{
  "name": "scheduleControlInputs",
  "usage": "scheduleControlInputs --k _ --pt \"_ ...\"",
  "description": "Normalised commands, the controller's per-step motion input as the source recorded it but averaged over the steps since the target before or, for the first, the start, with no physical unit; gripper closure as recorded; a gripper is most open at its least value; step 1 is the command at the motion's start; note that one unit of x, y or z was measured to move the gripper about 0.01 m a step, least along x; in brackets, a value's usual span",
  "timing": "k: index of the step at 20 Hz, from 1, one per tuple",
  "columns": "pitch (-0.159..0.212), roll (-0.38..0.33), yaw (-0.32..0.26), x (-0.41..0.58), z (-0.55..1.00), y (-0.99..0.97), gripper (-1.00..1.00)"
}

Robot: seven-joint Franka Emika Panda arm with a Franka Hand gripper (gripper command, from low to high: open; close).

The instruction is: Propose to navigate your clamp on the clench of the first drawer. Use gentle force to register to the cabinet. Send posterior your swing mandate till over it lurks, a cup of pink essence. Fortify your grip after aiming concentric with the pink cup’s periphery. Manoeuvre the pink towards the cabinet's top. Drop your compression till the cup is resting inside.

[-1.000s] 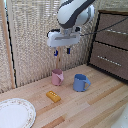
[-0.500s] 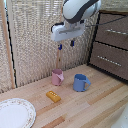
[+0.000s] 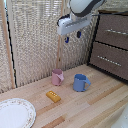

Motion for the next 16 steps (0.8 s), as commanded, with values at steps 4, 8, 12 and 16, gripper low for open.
scheduleControlInputs --k 4,8,12,16 --pt "0.001 -0.375 0.047 -0.135 0.0 -0.22 -1.0" --pt "0.001 -0.375 0.044 -0.126 0.0 -0.22 -1.0" --pt "0.0 -0.375 0.051 -0.104 0.0 -0.22 -1.0" --pt "0.0 -0.375 0.063 -0.086 0.0 -0.21 -1.0"
